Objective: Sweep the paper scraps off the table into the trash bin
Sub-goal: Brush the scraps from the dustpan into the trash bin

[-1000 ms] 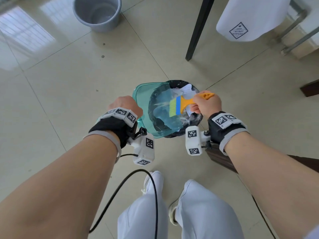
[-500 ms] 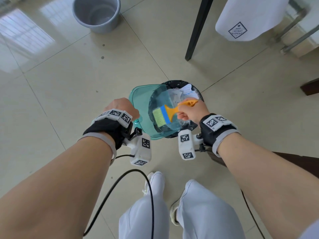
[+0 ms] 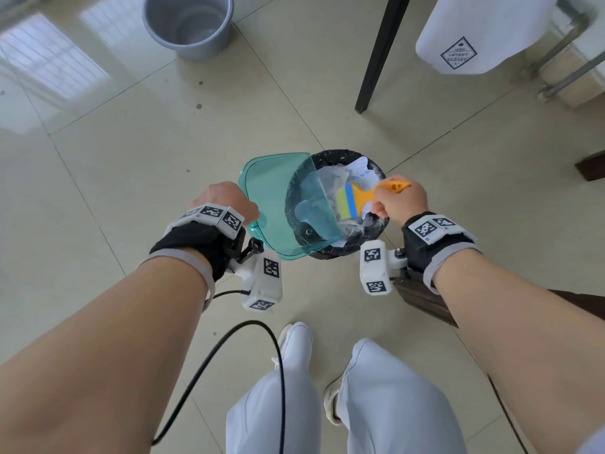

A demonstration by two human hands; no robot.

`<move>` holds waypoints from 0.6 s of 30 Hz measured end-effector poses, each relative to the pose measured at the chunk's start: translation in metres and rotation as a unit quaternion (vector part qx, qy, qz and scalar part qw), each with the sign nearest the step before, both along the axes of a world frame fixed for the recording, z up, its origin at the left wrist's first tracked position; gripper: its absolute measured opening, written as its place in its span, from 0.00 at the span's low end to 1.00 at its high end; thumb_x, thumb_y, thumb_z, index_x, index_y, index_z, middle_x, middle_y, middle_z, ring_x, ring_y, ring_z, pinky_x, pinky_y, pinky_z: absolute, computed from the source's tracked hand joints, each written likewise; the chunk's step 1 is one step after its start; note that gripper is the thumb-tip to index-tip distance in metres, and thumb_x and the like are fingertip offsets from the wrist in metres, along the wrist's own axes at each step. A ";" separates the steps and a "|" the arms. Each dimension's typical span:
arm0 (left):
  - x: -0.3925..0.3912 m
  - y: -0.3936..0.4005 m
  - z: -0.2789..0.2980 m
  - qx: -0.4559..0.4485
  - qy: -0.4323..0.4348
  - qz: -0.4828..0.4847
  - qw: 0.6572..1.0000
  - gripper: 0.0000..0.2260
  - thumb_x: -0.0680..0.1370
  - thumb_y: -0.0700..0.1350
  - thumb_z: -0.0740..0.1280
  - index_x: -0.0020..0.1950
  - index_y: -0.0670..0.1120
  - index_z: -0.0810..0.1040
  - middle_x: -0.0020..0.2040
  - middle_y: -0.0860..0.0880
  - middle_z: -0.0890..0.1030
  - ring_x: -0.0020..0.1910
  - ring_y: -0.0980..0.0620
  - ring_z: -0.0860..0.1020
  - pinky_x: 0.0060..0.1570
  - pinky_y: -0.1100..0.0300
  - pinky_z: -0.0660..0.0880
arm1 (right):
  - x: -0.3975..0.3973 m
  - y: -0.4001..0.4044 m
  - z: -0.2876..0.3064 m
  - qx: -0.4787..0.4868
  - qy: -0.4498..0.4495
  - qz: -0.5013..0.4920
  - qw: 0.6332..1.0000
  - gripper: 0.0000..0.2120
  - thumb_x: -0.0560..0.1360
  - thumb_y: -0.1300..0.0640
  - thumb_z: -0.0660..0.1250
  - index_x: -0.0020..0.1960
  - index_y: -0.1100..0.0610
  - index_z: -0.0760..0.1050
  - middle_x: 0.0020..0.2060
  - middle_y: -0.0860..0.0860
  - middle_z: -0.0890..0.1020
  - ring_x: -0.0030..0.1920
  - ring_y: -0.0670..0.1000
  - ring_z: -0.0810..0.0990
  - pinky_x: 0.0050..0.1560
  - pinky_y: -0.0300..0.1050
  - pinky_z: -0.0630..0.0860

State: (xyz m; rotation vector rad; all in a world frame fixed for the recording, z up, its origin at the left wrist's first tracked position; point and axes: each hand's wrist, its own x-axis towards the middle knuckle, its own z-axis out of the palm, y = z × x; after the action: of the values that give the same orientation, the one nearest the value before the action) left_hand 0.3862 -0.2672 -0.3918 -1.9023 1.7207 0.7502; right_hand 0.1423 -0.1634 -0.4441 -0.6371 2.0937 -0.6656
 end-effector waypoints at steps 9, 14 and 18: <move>0.007 0.005 0.000 -0.014 -0.005 -0.012 1.000 0.09 0.72 0.49 0.68 0.40 0.42 0.80 0.40 0.46 0.83 0.40 0.47 0.83 0.37 0.60 0.76 | 0.022 -0.025 0.000 -0.023 -0.054 -0.087 0.994 0.07 0.72 0.65 0.61 0.45 0.57 0.75 0.31 0.54 0.78 0.30 0.51 0.77 0.31 0.40 0.72; 0.014 0.008 0.006 -0.015 0.004 -0.008 1.000 0.09 0.71 0.49 0.68 0.39 0.43 0.80 0.39 0.45 0.83 0.39 0.46 0.82 0.36 0.61 0.75 | 0.025 -0.025 0.004 0.016 -0.001 -0.089 0.996 0.06 0.73 0.62 0.59 0.44 0.59 0.75 0.37 0.58 0.80 0.39 0.57 0.77 0.45 0.52 0.76; 0.012 0.011 0.017 -0.010 0.019 0.009 1.000 0.10 0.71 0.49 0.68 0.40 0.43 0.80 0.39 0.45 0.83 0.39 0.46 0.82 0.39 0.59 0.77 | 0.027 -0.011 0.016 0.000 -0.092 -0.115 0.989 0.07 0.71 0.64 0.62 0.35 0.58 0.73 0.25 0.54 0.78 0.28 0.54 0.75 0.29 0.42 0.72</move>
State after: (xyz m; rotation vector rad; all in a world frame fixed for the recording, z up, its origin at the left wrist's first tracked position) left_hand 0.3981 -0.2564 -0.3751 -1.9312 1.7408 0.7833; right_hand 0.1690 -0.1747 -0.4284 -0.3218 2.0107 -0.8214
